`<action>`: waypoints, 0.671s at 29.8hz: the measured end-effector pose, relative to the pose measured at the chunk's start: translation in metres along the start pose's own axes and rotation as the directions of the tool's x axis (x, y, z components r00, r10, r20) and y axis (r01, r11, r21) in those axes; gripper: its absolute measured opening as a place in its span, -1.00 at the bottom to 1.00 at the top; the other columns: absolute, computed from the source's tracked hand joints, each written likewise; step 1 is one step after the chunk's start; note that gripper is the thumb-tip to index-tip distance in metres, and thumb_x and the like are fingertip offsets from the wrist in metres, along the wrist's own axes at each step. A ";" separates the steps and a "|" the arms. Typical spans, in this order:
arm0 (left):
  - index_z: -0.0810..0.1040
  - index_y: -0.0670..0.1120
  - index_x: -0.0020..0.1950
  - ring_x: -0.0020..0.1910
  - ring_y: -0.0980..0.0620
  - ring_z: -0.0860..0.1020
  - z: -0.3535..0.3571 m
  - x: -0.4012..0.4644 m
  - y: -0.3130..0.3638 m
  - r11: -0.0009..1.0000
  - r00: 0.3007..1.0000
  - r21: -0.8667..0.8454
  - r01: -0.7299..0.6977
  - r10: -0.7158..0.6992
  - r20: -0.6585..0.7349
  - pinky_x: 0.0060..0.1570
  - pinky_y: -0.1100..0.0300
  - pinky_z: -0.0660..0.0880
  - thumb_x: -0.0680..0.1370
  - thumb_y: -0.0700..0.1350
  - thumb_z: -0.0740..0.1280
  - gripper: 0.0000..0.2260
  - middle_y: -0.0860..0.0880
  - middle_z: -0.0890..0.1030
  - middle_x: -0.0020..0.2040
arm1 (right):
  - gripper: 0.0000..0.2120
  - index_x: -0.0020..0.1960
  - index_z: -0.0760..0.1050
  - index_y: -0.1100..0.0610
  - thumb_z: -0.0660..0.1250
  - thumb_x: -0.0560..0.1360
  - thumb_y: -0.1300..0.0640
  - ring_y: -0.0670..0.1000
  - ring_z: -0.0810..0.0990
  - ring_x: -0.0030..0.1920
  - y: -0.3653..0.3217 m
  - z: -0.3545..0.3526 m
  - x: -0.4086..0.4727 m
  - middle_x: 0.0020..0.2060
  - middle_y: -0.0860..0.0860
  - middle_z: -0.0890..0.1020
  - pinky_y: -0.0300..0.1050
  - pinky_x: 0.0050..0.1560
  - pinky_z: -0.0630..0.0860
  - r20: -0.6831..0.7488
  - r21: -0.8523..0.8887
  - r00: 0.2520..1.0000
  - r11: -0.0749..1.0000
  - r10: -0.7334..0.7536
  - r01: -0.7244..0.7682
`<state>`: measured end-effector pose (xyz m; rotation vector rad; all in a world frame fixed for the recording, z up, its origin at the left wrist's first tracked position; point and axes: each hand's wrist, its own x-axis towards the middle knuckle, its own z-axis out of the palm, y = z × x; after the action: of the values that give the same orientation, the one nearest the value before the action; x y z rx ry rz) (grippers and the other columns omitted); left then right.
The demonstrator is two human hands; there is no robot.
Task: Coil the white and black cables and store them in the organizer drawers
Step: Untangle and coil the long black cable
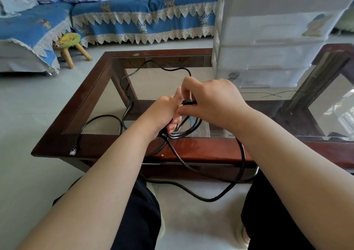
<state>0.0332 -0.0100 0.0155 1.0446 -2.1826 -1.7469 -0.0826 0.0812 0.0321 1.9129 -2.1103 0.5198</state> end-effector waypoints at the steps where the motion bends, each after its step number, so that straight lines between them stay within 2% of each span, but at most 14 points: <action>1: 0.27 -0.07 -0.38 -0.61 0.08 0.18 0.000 -0.001 0.000 1.000 0.999 -0.009 0.007 -0.007 0.031 -0.54 0.25 0.24 0.62 0.26 0.00 -0.48 0.00 0.26 -0.54 | -0.56 -0.01 0.39 0.06 0.32 0.39 -0.29 0.08 0.51 -0.36 0.001 0.000 0.002 -0.35 -0.04 0.56 -0.15 -0.42 0.27 0.019 -0.004 0.999 0.999 0.043 -0.043; 2: 0.25 -0.06 -0.38 -0.61 0.09 0.16 -0.001 -0.002 0.001 1.000 0.999 -0.012 0.010 -0.009 0.054 -0.54 0.25 0.22 0.61 0.29 -0.02 -0.47 0.00 0.23 -0.54 | -0.57 -0.02 0.40 0.04 0.34 0.38 -0.29 0.06 0.51 -0.34 0.002 0.000 0.003 -0.33 -0.05 0.56 -0.14 -0.39 0.30 0.045 0.033 0.995 0.996 0.087 -0.088; 4: 0.24 -0.05 -0.37 -0.60 0.10 0.13 -0.003 -0.003 0.001 1.000 0.997 -0.016 0.009 -0.008 0.076 -0.55 0.25 0.18 0.60 0.30 -0.04 -0.48 0.02 0.20 -0.53 | -0.65 -0.09 0.44 0.03 0.41 0.36 -0.21 -0.01 0.48 -0.33 0.006 0.002 0.004 -0.34 -0.08 0.54 -0.12 -0.31 0.36 0.165 0.310 0.972 0.926 0.170 -0.214; 6: 0.26 -0.06 -0.31 -0.60 0.11 0.12 -0.007 -0.004 0.003 1.000 0.995 -0.025 -0.001 0.003 0.095 -0.56 0.25 0.16 0.57 0.33 -0.03 -0.49 0.03 0.19 -0.52 | -0.76 -0.11 0.50 0.06 0.46 0.39 -0.05 -0.04 0.44 -0.35 0.017 0.002 0.006 -0.36 -0.03 0.53 -0.13 -0.29 0.38 0.272 0.635 0.944 0.702 0.186 -0.321; 8: 0.25 -0.06 -0.30 -0.60 0.12 0.11 -0.010 -0.007 0.004 0.998 0.989 -0.057 -0.022 0.030 0.144 -0.56 0.25 0.14 0.49 0.38 0.04 -0.50 0.05 0.18 -0.53 | -0.85 -0.08 0.52 0.09 0.45 0.43 0.07 -0.02 0.44 -0.33 0.030 -0.001 0.005 -0.36 0.00 0.53 -0.16 -0.30 0.39 0.325 0.801 0.929 0.470 0.176 -0.370; 9: 0.25 -0.06 -0.30 -0.61 0.12 0.10 -0.012 -0.008 0.004 0.996 0.984 -0.078 -0.040 0.053 0.170 -0.56 0.25 0.12 0.45 0.37 0.08 -0.51 0.05 0.18 -0.54 | -0.85 -0.06 0.53 0.10 0.44 0.42 0.08 -0.02 0.46 -0.30 0.034 -0.002 0.005 -0.34 0.02 0.54 -0.19 -0.29 0.41 0.331 0.840 0.929 0.397 0.166 -0.370; 10: 0.24 -0.05 -0.31 -0.61 0.12 0.10 -0.013 -0.009 0.004 0.994 0.979 -0.099 -0.053 0.071 0.190 -0.56 0.26 0.11 0.43 0.35 0.12 -0.53 0.05 0.18 -0.54 | -0.83 -0.06 0.53 0.10 0.44 0.41 0.07 -0.03 0.48 -0.28 0.037 -0.002 0.005 -0.31 0.03 0.56 -0.19 -0.26 0.43 0.318 0.846 0.933 0.393 0.170 -0.361; 11: 0.24 -0.05 -0.31 -0.61 0.12 0.10 -0.014 -0.010 0.004 0.991 0.975 -0.119 -0.056 0.080 0.206 -0.57 0.28 0.11 0.42 0.33 0.15 -0.55 0.05 0.17 -0.54 | -0.80 -0.06 0.54 0.10 0.44 0.40 0.01 -0.04 0.49 -0.27 0.038 0.000 0.005 -0.28 0.05 0.57 -0.16 -0.24 0.46 0.287 0.821 0.939 0.457 0.188 -0.342; 13: 0.24 -0.05 -0.32 -0.62 0.14 0.09 -0.018 -0.013 0.003 0.983 0.966 -0.180 -0.030 0.075 0.246 -0.59 0.30 0.11 0.42 0.32 0.16 -0.56 0.06 0.16 -0.55 | -0.68 -0.10 0.55 0.06 0.39 0.36 -0.18 -0.06 0.47 -0.29 0.036 0.005 0.003 -0.28 0.07 0.57 -0.14 -0.22 0.45 0.216 0.683 0.952 0.663 0.217 -0.306; 14: 0.24 -0.05 -0.32 -0.63 0.15 0.09 -0.020 -0.014 0.001 0.973 0.960 -0.232 -0.005 0.069 0.271 -0.60 0.31 0.10 0.42 0.32 0.15 -0.56 0.07 0.16 -0.55 | -0.62 -0.14 0.54 0.05 0.32 0.34 -0.27 -0.08 0.44 -0.32 0.033 0.006 0.002 -0.32 0.05 0.55 -0.15 -0.25 0.42 0.211 0.637 0.950 0.705 0.230 -0.312; 15: 0.25 -0.05 -0.32 -0.64 0.17 0.09 -0.022 -0.015 0.000 0.953 0.953 -0.302 0.027 0.066 0.295 -0.61 0.32 0.09 0.42 0.31 0.15 -0.57 0.08 0.16 -0.56 | -0.57 -0.17 0.53 0.06 0.26 0.35 -0.32 -0.09 0.42 -0.35 0.031 0.005 0.000 -0.35 0.03 0.52 -0.18 -0.26 0.38 0.238 0.626 0.942 0.705 0.236 -0.335; 17: 0.27 -0.04 -0.34 -0.67 0.20 0.09 -0.026 -0.015 -0.001 0.888 0.944 -0.450 0.095 0.063 0.324 -0.63 0.32 0.05 0.42 0.31 0.13 -0.58 0.11 0.16 -0.58 | -0.46 -0.14 0.55 0.10 0.13 0.41 -0.36 -0.13 0.49 -0.36 0.030 0.001 -0.004 -0.34 0.02 0.57 -0.22 -0.24 0.41 0.383 0.653 0.898 0.624 0.217 -0.429; 18: 0.27 -0.04 -0.34 -0.68 0.21 0.10 -0.028 -0.015 0.000 0.856 0.946 -0.504 0.114 0.061 0.318 -0.62 0.32 0.03 0.43 0.31 0.13 -0.58 0.11 0.16 -0.59 | -0.40 -0.04 0.57 0.13 0.08 0.42 -0.37 -0.13 0.58 -0.28 0.031 0.000 -0.006 -0.24 0.03 0.66 -0.21 -0.19 0.48 0.476 0.675 0.861 0.553 0.180 -0.489; 20: 0.28 -0.03 -0.36 -0.68 0.21 0.10 -0.030 -0.013 0.000 0.812 0.961 -0.571 0.118 0.051 0.272 -0.63 0.32 0.03 0.46 0.32 0.12 -0.56 0.12 0.16 -0.60 | -0.27 0.19 0.51 0.14 0.07 0.38 -0.42 -0.03 0.67 -0.03 0.033 0.001 -0.010 -0.02 0.09 0.69 -0.16 0.00 0.57 0.598 0.736 0.800 0.366 0.044 -0.570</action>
<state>0.0589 -0.0257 0.0284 0.7124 -1.5433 -2.4753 -0.1140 0.0918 0.0237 2.2498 -2.9408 1.7784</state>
